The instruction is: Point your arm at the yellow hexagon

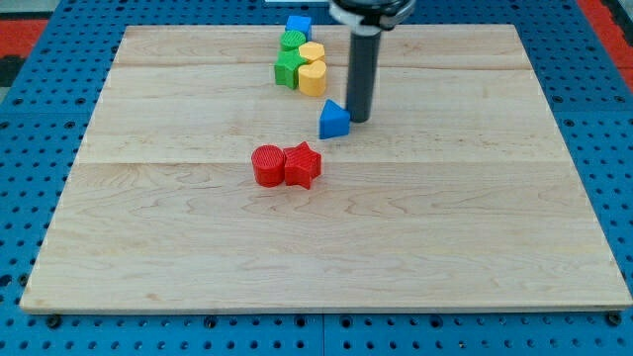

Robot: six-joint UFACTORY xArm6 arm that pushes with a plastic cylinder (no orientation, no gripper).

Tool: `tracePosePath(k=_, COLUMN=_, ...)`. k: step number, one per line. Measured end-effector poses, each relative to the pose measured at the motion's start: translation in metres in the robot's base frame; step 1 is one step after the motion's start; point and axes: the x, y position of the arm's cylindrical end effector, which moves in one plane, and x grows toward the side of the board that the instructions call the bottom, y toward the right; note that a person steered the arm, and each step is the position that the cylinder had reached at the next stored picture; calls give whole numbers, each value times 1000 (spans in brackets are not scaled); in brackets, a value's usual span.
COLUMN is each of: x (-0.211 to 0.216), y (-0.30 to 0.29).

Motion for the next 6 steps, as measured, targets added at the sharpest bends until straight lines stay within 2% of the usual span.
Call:
tracePosePath(k=1, x=-10, y=7)
tracePosePath(k=3, x=-96, y=27)
tracePosePath(k=6, x=-110, y=-16)
